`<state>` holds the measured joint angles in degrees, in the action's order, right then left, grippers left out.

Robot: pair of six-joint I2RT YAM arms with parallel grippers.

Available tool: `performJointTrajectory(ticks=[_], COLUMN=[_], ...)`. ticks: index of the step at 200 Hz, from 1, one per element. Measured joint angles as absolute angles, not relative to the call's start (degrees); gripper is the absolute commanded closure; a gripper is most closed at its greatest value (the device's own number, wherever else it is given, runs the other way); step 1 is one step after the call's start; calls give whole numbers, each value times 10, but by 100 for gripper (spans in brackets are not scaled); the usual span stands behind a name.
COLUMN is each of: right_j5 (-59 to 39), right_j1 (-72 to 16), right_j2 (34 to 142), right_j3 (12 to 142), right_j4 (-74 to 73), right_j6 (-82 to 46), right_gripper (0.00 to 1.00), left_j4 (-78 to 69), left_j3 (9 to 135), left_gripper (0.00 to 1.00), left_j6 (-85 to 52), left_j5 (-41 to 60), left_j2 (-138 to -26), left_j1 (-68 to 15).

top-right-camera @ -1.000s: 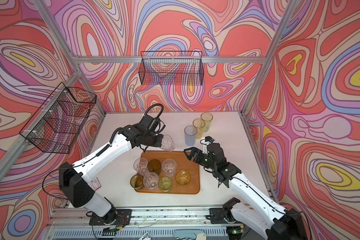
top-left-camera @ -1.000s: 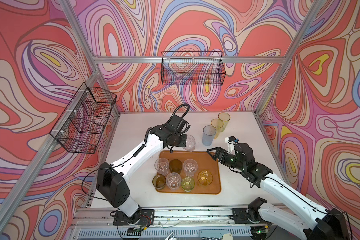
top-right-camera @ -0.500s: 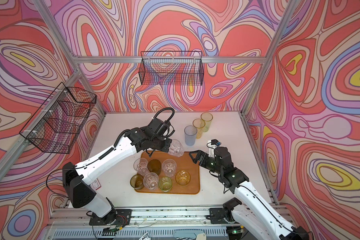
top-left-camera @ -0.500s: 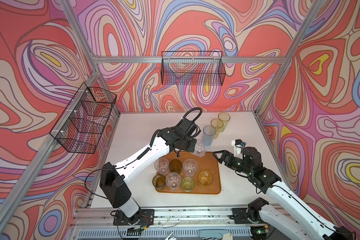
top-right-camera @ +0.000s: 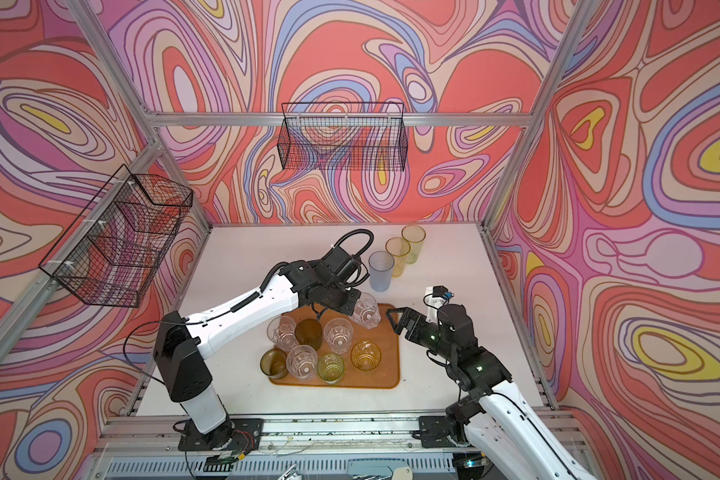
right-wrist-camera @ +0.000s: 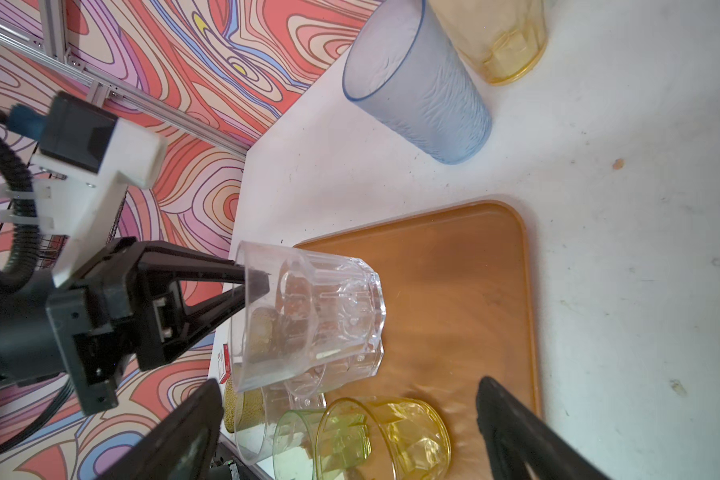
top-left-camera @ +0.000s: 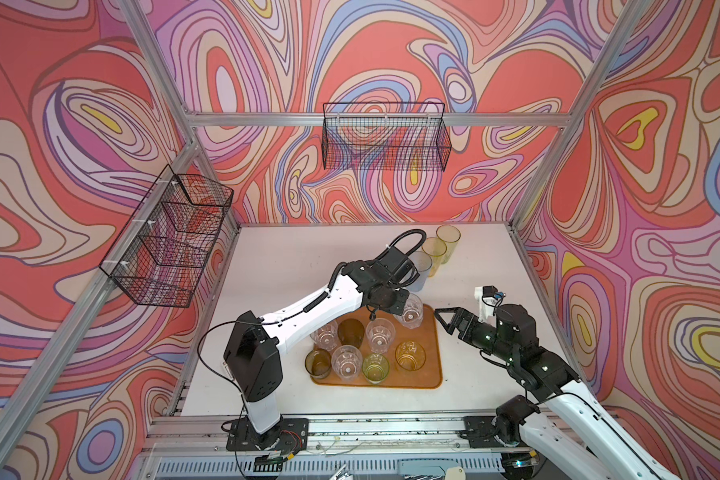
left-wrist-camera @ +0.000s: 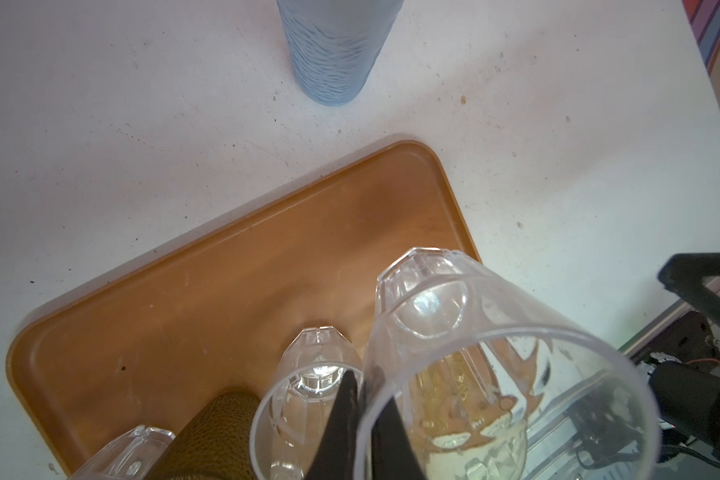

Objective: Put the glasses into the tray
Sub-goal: 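Lower the clear glass onto the tray beside the other clear glasses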

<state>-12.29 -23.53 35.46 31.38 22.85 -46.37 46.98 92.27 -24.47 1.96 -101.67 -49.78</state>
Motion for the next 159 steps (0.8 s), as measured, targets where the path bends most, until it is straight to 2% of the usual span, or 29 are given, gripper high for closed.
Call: performJointTrajectory(ticks=[39,159], right_j5=[-100,-79], right_j1=[-235,-235], right_j2=[328,342], right_j3=[314,318], right_j4=[259,282], right_j6=[-463,-462], right_gripper=[2,2], left_j4=[470,470], left_j3=[923,940], left_gripper=[100,100], left_j6=[-246,-243], left_j5=[18,4], left_j2=[-1044,-1094], left_j1=[-514,-529])
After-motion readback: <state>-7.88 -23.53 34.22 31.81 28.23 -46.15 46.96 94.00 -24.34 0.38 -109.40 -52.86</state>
